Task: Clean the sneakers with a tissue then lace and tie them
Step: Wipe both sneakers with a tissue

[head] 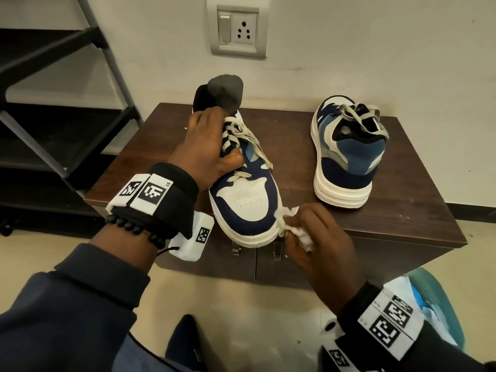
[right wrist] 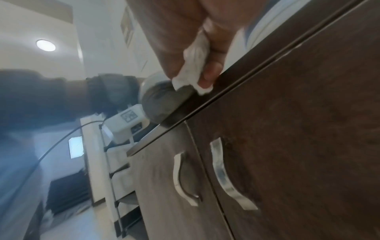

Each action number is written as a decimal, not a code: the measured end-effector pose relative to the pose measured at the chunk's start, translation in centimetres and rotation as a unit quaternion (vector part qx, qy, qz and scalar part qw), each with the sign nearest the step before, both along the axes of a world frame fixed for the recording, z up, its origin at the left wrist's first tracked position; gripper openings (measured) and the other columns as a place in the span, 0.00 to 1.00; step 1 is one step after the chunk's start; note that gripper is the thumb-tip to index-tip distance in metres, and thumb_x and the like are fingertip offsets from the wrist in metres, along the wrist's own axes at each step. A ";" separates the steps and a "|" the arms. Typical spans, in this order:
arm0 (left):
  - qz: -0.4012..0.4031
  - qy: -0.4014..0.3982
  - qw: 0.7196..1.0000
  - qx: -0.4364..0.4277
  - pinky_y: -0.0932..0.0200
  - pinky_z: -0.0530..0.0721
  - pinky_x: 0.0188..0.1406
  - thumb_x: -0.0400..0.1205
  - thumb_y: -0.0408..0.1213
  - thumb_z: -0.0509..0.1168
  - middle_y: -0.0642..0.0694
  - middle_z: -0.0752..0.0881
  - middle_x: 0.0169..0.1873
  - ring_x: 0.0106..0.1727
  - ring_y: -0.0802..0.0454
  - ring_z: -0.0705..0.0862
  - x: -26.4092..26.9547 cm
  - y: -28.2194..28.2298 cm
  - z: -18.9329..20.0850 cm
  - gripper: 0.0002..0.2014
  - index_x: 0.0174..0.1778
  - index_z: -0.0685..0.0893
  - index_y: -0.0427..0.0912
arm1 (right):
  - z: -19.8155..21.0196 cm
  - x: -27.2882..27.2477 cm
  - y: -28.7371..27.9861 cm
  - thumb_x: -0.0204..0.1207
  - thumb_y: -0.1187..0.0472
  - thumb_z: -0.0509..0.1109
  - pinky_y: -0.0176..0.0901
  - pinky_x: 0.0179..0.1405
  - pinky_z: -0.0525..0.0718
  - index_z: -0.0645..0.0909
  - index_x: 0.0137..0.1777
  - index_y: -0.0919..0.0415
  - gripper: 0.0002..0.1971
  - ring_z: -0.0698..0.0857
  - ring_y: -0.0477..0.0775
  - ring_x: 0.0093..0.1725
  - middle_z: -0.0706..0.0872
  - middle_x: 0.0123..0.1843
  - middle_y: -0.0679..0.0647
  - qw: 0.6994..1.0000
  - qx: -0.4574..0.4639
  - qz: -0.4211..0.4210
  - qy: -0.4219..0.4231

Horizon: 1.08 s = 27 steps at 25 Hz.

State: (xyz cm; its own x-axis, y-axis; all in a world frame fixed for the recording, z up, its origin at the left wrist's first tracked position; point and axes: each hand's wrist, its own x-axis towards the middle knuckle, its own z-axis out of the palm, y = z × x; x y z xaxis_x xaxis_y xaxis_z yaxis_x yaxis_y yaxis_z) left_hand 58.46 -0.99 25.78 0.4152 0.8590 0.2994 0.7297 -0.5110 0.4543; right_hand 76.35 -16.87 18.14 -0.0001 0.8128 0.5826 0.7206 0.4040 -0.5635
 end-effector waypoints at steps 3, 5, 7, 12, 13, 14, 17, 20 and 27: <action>-0.006 -0.002 1.000 -0.011 0.55 0.67 0.57 0.77 0.36 0.67 0.41 0.72 0.58 0.68 0.43 0.66 0.1 0.2 0.2 0.20 0.61 0.69 0.35 | 0.4 0.7 0.6 0.74 0.65 0.69 0.28 0.49 0.78 0.82 0.50 0.64 0.06 0.79 0.43 0.49 0.81 0.50 0.53 1.000 0.019 -0.004 0.001; -0.002 0.006 1.000 -0.009 0.52 0.70 0.61 0.77 0.38 0.66 0.40 0.72 0.61 0.69 0.42 0.66 0.1 0.0 0.2 0.22 0.63 0.69 0.35 | 0.6 0.1 0.8 0.73 0.68 0.72 0.33 0.45 0.80 0.81 0.50 0.62 0.07 0.79 0.43 0.46 0.80 0.50 0.51 1.000 -0.017 0.004 -0.022; 0.017 0.030 0.999 0.015 0.44 0.70 0.68 0.75 0.48 0.63 0.37 0.69 0.69 0.73 0.39 0.63 0.1 -0.2 0.0 0.29 0.67 0.68 0.34 | 1.2 0.2 1.1 0.73 0.67 0.73 0.34 0.40 0.78 0.80 0.48 0.60 0.07 0.77 0.43 0.43 0.80 0.48 0.49 0.999 -0.041 -0.019 -0.013; 0.094 0.005 0.991 -0.099 0.40 0.52 0.82 0.64 0.67 0.72 0.32 0.45 0.80 0.83 0.36 0.44 0.9 -2.4 -0.4 0.61 0.80 0.46 0.37 | 2.1 -0.3 2.0 0.75 0.65 0.71 0.27 0.48 0.78 0.83 0.52 0.59 0.08 0.78 0.40 0.50 0.81 0.52 0.48 0.999 -0.035 0.016 -0.002; 0.091 -0.007 0.989 -0.114 0.41 0.55 0.82 0.64 0.63 0.74 0.32 0.46 0.80 0.83 0.37 0.45 0.9 -2.8 -0.3 0.62 0.81 0.43 0.37 | 1.8 -0.4 1.9 0.74 0.66 0.72 0.29 0.46 0.78 0.83 0.52 0.59 0.08 0.79 0.41 0.49 0.81 0.52 0.48 0.999 -0.049 0.003 -0.004; 0.090 -0.012 0.989 -0.118 0.41 0.57 0.82 0.64 0.59 0.76 0.32 0.46 0.80 0.83 0.37 0.47 0.9 -3.0 -0.3 0.62 0.81 0.42 0.38 | 1.8 -0.2 1.9 0.74 0.66 0.73 0.29 0.44 0.78 0.83 0.51 0.59 0.08 0.80 0.43 0.47 0.82 0.50 0.49 0.998 -0.059 -0.019 -0.004; 0.088 -0.016 0.990 -0.111 0.46 0.60 0.80 0.65 0.56 0.78 0.33 0.50 0.78 0.81 0.37 0.54 0.7 -2.8 -0.2 0.61 0.81 0.43 0.39 | 2.7 0.4 2.3 0.75 0.65 0.72 0.27 0.47 0.76 0.82 0.56 0.57 0.11 0.80 0.42 0.48 0.83 0.51 0.48 0.998 -0.048 -0.031 0.019; 0.086 -0.012 0.990 -0.112 0.47 0.61 0.79 0.65 0.56 0.78 0.33 0.50 0.78 0.81 0.37 0.56 0.7 -2.7 -0.4 0.61 0.81 0.43 0.39 | 2.4 -0.8 2.2 0.75 0.67 0.71 0.28 0.50 0.78 0.83 0.58 0.58 0.12 0.79 0.41 0.50 0.83 0.53 0.49 0.999 -0.040 0.005 -0.023; 0.072 -0.009 0.989 -0.126 0.44 0.65 0.78 0.65 0.56 0.77 0.33 0.52 0.79 0.81 0.36 0.58 0.3 -2.8 -0.6 0.61 0.82 0.42 0.41 | 4.0 -0.3 4.8 0.75 0.67 0.72 0.30 0.48 0.78 0.86 0.51 0.56 0.08 0.81 0.41 0.49 0.85 0.50 0.47 0.998 -0.057 -0.017 0.003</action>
State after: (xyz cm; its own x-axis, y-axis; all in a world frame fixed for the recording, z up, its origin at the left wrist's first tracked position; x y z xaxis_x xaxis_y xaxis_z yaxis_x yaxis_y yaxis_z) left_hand 58.74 -3.74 25.20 0.2800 0.9571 0.0742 0.7773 -0.2714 0.5675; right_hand 76.01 -12.07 22.16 0.0322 0.8730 0.4867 0.7289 0.3127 -0.6091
